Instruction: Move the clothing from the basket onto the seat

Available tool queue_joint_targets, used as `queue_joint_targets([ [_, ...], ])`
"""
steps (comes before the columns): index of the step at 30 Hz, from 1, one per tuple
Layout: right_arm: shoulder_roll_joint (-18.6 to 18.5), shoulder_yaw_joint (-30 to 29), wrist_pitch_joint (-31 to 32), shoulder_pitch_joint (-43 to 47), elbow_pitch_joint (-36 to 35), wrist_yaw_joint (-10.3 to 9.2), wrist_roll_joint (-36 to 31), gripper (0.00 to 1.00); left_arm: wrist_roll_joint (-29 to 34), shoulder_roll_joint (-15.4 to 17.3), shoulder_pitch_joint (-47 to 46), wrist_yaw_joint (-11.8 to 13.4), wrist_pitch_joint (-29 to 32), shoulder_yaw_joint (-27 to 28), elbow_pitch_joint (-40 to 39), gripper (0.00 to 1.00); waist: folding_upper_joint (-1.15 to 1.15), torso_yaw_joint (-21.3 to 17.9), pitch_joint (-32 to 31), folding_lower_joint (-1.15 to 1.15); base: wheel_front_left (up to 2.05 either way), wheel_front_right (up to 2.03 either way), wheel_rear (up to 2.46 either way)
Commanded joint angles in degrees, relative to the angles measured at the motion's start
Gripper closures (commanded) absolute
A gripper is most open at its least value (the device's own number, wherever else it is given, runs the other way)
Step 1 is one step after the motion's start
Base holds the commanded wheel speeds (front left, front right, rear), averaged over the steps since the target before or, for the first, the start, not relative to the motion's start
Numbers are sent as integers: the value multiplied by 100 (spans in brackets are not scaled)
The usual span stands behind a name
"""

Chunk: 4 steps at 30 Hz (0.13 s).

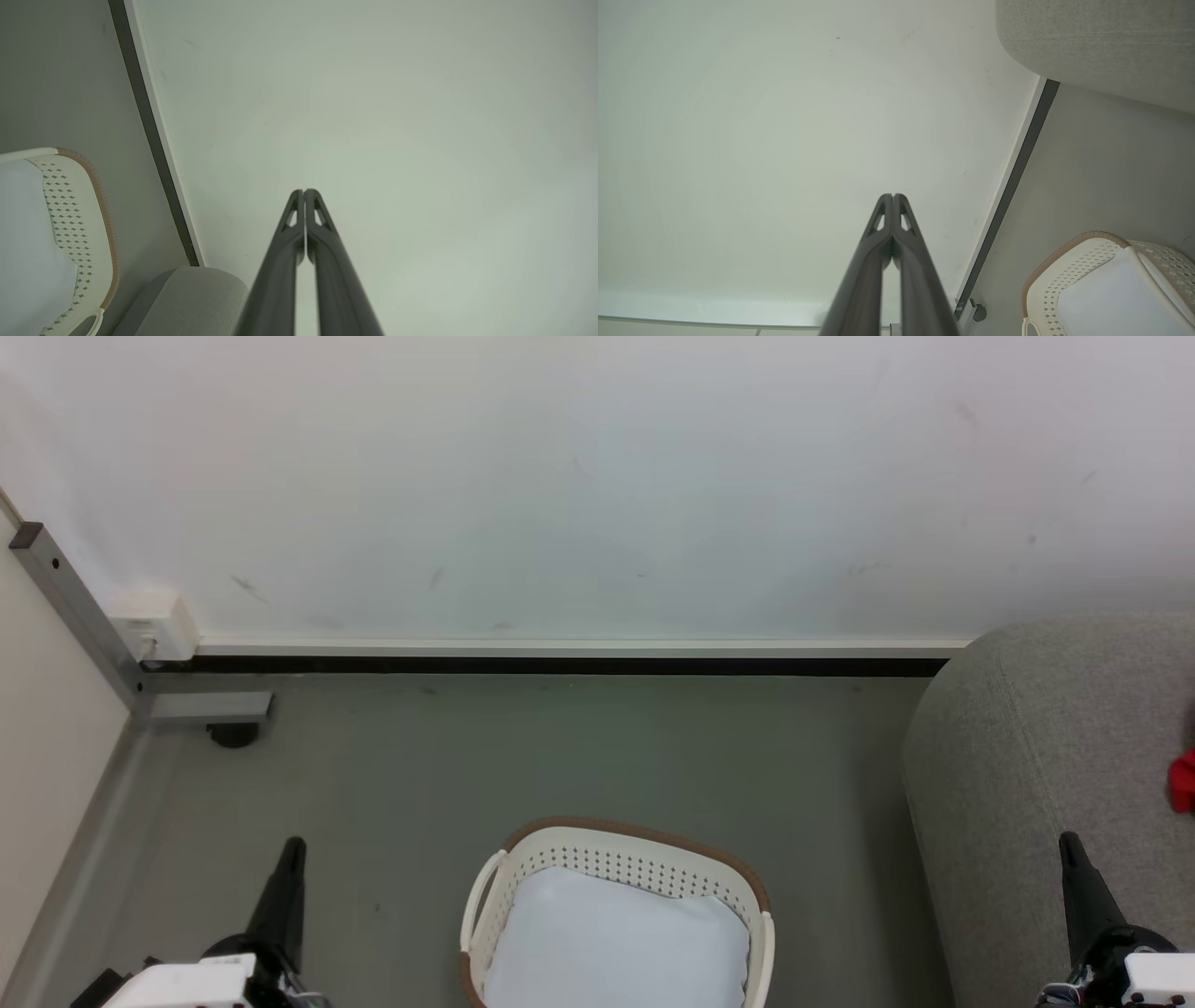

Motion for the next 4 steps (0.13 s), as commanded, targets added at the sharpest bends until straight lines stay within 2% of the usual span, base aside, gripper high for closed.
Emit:
queue_joint_targets([
  [1,-41,-20,25,-82,17,-12,10,100,-72,41,-53,-36,25,21,-15,100,0,0,0,0,0,0,0],
  [4,-41,-19,25,-81,16,-12,11,100,-72,41,-53,-36,25,20,-15,100,0,0,0,0,0,0,0],
])
